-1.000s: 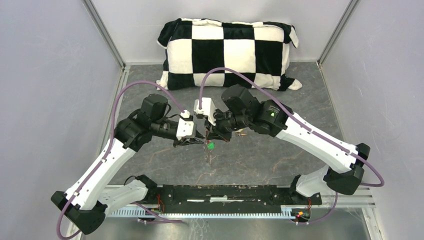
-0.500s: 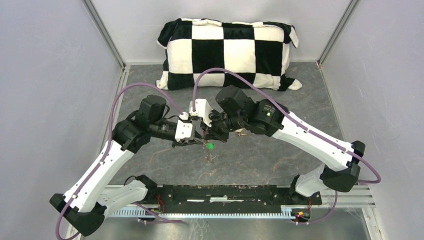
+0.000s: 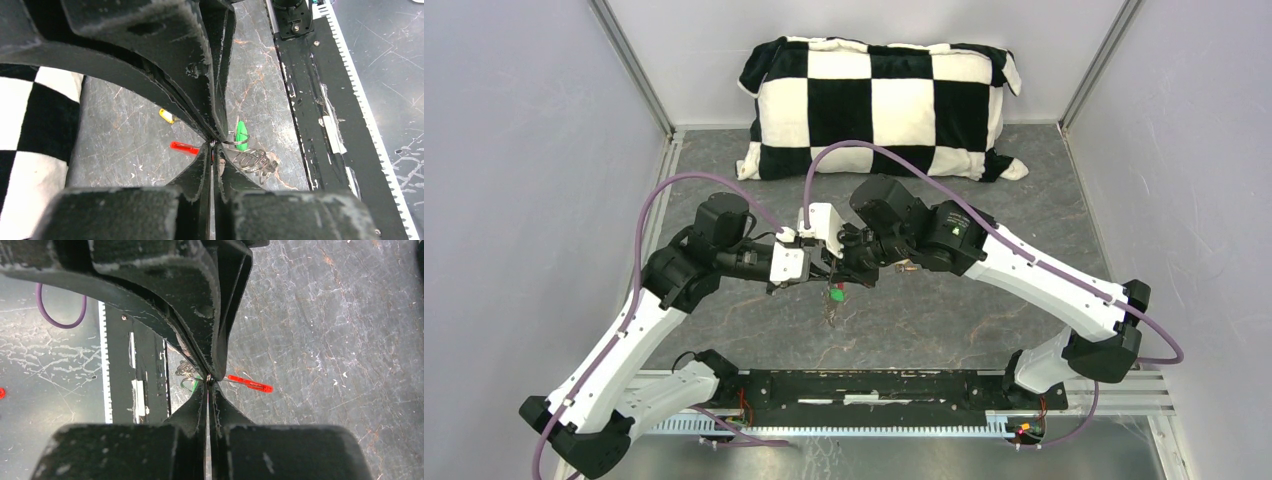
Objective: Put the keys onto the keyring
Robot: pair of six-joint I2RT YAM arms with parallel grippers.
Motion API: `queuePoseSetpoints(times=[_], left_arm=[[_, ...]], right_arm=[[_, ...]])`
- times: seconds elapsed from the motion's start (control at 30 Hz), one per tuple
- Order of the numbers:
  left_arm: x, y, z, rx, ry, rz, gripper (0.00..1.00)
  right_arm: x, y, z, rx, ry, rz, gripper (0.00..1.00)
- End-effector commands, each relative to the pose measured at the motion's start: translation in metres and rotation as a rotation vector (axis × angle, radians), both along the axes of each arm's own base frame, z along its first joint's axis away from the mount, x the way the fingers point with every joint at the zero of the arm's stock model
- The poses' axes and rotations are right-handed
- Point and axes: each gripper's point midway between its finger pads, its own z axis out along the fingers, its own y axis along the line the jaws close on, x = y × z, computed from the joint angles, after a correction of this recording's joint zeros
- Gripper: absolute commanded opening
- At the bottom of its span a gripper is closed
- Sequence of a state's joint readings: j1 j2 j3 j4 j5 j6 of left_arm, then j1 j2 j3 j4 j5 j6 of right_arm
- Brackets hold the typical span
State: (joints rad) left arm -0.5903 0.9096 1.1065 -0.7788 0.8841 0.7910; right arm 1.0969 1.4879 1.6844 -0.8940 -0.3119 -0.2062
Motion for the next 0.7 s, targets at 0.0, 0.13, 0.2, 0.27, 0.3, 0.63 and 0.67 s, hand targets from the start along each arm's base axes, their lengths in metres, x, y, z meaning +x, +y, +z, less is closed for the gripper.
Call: queuePoseSetpoints(times=[0.0, 0.13, 0.2, 0.27, 0.3, 0.63, 0.67], left_arm=[[-0.005, -0.001, 0.0, 0.004, -0.017, -0.046, 0.02], [-0.007, 0.002, -0.003, 0.023, -0.046, -0.065, 0.02], [-0.008, 0.002, 0.0, 0.009, -0.051, -0.061, 0.02], [-0.006, -0.001, 0.01, -0.042, -0.041, -0.021, 0.02], [-0.002, -0.003, 0.019, -0.089, -0.051, 0.004, 0.02], [-0.004, -0.01, 0.091, -0.521, 0.047, 0.136, 0.02], [-0.004, -0.011, 0.094, -0.535, 0.055, 0.131, 0.02]], right_arm=[[-0.003, 0.013, 0.026, 0.096, -0.024, 0.025, 0.0], [-0.002, 0.016, 0.035, 0.155, -0.021, -0.001, 0.11], [0.0, 0.013, 0.043, 0.212, -0.023, -0.036, 0.23], [0.009, 0.006, 0.053, 0.294, -0.022, -0.104, 0.34], [0.016, 0.002, 0.06, 0.351, -0.021, -0.14, 0.38], [0.019, -0.056, 0.087, 0.817, 0.082, -0.326, 0.61], [0.017, -0.056, 0.087, 0.835, 0.102, -0.321, 0.62]])
